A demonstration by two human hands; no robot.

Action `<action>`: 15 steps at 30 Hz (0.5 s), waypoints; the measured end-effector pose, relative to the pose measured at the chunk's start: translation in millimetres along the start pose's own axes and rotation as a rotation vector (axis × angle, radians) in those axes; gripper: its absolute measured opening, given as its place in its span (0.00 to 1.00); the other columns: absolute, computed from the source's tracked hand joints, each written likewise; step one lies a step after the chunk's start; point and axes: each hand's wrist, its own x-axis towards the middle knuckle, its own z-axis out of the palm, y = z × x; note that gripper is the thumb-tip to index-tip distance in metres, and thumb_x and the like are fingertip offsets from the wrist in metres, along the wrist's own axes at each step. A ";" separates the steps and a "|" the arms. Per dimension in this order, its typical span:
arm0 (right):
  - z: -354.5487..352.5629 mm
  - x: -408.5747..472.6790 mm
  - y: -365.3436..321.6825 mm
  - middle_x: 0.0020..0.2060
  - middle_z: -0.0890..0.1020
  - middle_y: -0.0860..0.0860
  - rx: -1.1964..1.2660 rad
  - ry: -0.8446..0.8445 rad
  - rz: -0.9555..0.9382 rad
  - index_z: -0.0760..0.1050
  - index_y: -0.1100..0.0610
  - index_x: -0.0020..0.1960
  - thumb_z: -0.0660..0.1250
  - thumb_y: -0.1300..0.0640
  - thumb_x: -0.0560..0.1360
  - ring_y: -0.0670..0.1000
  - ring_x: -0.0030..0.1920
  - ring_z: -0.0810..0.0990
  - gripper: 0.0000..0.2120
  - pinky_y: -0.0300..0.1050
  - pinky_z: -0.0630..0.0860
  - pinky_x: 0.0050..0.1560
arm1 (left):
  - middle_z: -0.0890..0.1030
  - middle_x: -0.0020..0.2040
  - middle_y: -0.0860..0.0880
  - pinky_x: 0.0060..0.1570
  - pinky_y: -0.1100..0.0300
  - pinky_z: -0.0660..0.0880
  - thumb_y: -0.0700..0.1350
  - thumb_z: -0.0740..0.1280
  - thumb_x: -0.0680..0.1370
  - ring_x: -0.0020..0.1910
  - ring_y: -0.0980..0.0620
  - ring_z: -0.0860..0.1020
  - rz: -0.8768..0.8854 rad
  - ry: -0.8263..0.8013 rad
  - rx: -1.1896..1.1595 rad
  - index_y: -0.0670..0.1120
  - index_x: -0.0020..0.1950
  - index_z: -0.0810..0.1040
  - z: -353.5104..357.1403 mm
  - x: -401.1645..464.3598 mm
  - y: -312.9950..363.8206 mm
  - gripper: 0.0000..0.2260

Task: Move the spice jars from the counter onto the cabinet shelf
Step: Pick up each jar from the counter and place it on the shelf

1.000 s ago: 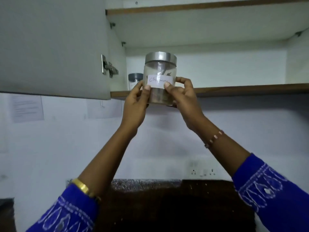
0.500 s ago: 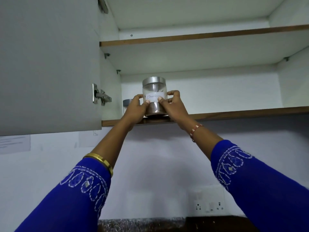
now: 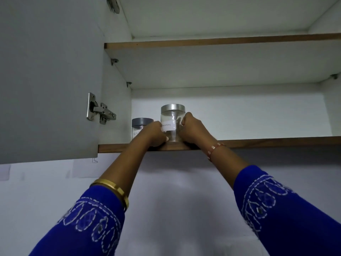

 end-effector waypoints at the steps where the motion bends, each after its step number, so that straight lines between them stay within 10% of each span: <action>1: 1.2 7.9 1.0 0.54 0.77 0.60 -0.021 -0.044 0.013 0.68 0.64 0.59 0.58 0.61 0.78 0.58 0.52 0.74 0.12 0.41 0.65 0.43 | 0.72 0.68 0.41 0.61 0.56 0.68 0.40 0.63 0.77 0.65 0.43 0.71 0.010 -0.049 0.052 0.40 0.69 0.66 -1.0 2.8 1.1 0.20; 4: 6.0 24.5 2.7 0.36 0.72 0.55 -0.127 -0.154 0.042 0.67 0.60 0.37 0.56 0.64 0.77 0.56 0.43 0.70 0.10 0.36 0.60 0.29 | 0.68 0.71 0.41 0.66 0.56 0.65 0.39 0.55 0.80 0.69 0.44 0.68 0.041 -0.162 0.179 0.40 0.71 0.65 -3.3 11.5 3.1 0.19; 8: 10.1 37.1 -4.0 0.58 0.77 0.63 -0.238 -0.320 0.126 0.71 0.68 0.62 0.55 0.66 0.79 0.53 0.42 0.69 0.14 0.34 0.60 0.30 | 0.65 0.73 0.43 0.69 0.56 0.62 0.36 0.51 0.80 0.71 0.46 0.65 0.051 -0.306 0.305 0.40 0.73 0.61 -2.1 25.0 2.4 0.20; 13: 18.0 55.6 -1.0 0.43 0.75 0.58 -0.543 -0.488 0.054 0.74 0.64 0.52 0.57 0.65 0.79 0.53 0.41 0.70 0.08 0.38 0.66 0.36 | 0.66 0.72 0.43 0.64 0.56 0.66 0.39 0.51 0.81 0.67 0.47 0.69 0.068 -0.411 0.382 0.43 0.72 0.64 -0.1 37.6 -1.4 0.19; 15: 20.7 60.6 2.0 0.56 0.76 0.60 -0.582 -0.495 0.083 0.72 0.64 0.59 0.56 0.64 0.79 0.52 0.49 0.68 0.11 0.41 0.65 0.47 | 0.67 0.72 0.43 0.57 0.57 0.67 0.40 0.52 0.81 0.60 0.49 0.70 0.042 -0.429 0.370 0.44 0.72 0.65 0.1 42.7 -3.2 0.19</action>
